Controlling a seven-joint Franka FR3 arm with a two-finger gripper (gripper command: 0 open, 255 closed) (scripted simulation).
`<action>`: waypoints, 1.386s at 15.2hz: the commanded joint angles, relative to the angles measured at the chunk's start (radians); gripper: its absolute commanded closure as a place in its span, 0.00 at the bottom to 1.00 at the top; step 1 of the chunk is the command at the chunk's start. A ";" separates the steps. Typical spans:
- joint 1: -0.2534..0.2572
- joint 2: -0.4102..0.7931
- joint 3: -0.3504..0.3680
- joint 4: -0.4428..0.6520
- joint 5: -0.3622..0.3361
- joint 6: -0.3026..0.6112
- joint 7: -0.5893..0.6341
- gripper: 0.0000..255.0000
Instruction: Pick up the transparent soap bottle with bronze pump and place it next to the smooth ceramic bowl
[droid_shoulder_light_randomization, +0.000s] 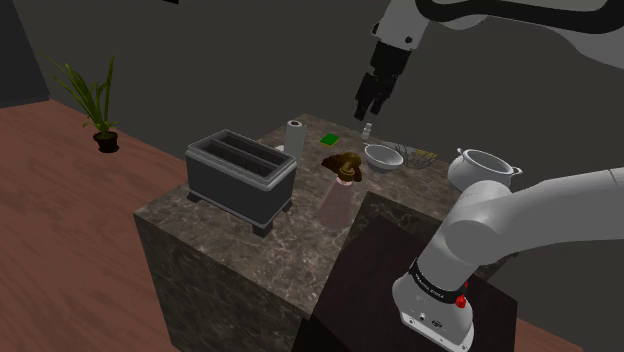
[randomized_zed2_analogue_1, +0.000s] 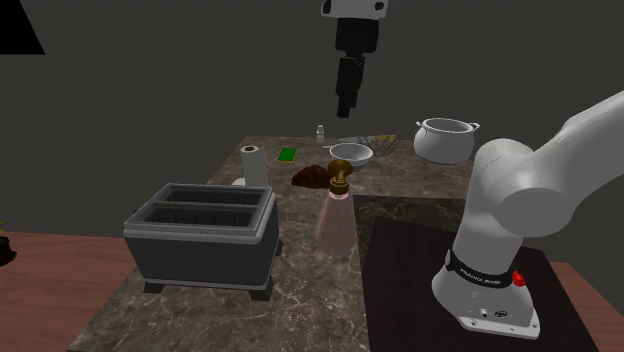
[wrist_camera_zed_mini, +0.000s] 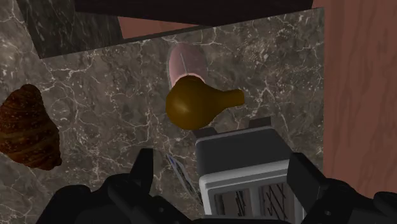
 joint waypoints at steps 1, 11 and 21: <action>0.000 0.000 0.000 0.000 0.000 0.000 0.000 0.00; -0.072 0.198 -0.036 -0.119 0.076 0.150 0.150 0.00; -0.068 0.202 -0.029 -0.191 0.084 0.226 0.148 0.00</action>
